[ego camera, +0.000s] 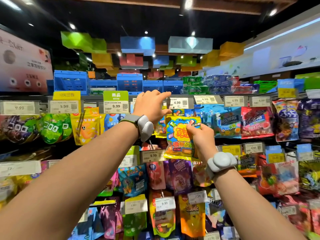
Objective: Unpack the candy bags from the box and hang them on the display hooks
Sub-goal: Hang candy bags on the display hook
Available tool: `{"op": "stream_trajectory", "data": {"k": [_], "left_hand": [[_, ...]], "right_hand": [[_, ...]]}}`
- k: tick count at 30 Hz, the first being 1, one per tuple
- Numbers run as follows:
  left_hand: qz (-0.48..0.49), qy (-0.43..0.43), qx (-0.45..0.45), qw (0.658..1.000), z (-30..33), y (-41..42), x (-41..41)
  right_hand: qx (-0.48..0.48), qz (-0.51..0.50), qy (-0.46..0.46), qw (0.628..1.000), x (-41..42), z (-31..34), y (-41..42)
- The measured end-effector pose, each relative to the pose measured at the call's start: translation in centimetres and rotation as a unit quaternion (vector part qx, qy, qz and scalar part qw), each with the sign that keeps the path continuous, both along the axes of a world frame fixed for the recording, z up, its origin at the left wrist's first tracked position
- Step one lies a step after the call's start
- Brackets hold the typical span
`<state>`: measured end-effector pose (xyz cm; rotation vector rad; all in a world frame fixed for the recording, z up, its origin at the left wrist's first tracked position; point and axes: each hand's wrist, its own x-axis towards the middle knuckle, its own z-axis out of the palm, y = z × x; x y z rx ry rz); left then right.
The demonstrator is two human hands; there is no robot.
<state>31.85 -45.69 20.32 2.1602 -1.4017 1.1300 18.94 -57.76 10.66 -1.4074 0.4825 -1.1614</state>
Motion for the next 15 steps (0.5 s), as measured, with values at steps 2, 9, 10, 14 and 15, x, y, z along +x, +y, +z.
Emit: {"op": "stream_trajectory", "data": {"k": [2,9,10,14,15], "left_hand": [[0.018,-0.027,0.018,0.999,0.0,-0.3,0.1],[0.028,-0.057,0.031,0.998,0.1,-0.3,0.1],[0.028,-0.058,0.031,0.997,0.0,-0.4,0.2],[0.020,-0.029,0.040,0.999,0.2,-0.5,0.7],[0.013,0.008,0.035,0.999,0.4,-0.5,0.6]], "right_hand": [[-0.007,0.001,0.010,1.000,-0.1,0.1,-0.3],[-0.014,0.001,0.015,1.000,0.8,-0.3,-2.3],[-0.015,0.004,0.011,1.000,1.1,-0.4,-2.7],[-0.016,0.031,0.001,0.999,2.3,-0.7,-4.3],[-0.015,0.029,0.006,0.999,2.5,-0.5,-4.2]]}}
